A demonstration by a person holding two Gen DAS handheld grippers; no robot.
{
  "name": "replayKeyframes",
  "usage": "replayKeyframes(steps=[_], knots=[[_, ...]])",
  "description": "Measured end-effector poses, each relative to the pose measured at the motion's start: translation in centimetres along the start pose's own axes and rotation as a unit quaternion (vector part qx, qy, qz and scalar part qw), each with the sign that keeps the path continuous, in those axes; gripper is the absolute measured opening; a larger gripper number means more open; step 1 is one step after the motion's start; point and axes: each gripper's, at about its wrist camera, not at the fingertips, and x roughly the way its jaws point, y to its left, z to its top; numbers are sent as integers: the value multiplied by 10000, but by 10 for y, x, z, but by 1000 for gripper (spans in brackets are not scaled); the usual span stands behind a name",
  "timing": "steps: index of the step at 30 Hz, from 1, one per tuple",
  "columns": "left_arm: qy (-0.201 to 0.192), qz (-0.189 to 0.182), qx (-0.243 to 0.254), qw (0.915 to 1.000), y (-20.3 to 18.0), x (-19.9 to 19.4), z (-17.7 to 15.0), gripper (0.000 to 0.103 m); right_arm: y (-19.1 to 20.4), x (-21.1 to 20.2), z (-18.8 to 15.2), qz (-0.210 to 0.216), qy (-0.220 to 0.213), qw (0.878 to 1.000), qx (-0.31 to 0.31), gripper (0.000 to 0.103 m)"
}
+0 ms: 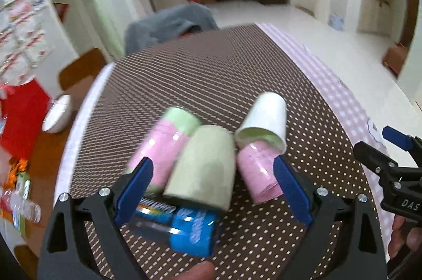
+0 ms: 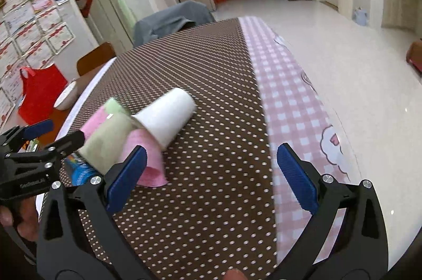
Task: Flip cup upside down
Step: 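Reach the left gripper to the white paper cup and close on it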
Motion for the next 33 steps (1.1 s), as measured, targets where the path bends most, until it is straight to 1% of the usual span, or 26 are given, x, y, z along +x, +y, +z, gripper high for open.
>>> replayKeyframes(steps=[2,4,6,10,16,19,25,30,32,33], knots=[[207,-50,139,9997,-7,18,7,91,-5,6,0,-22,56,10000,45,97],[373,-229,271,9987,-12,33,14,91,-8,11,0,-62,88,9999,64,97],[473,-249,353,9979,-16,42,19,91,-12,17,1,-76,134,9998,127,97],[666,-445,533,9954,-25,61,32,91,-19,25,0,-95,208,9994,244,97],[1107,-893,786,9867,-37,89,52,91,-25,31,-1,-124,249,9991,331,97],[1317,-992,862,9825,-42,104,59,91,-29,34,0,-121,268,9988,397,97],[1650,-1008,946,9766,-48,129,71,91,-32,36,0,-94,257,9985,472,97],[2003,-1209,1061,9664,-59,147,75,90,-34,35,0,-86,253,9984,504,97],[2076,-1244,1099,9640,-63,152,75,75,-33,35,0,-91,263,9983,507,97],[2161,-1262,1090,9620,-65,157,76,65,-32,35,-1,-84,262,9983,506,97]])
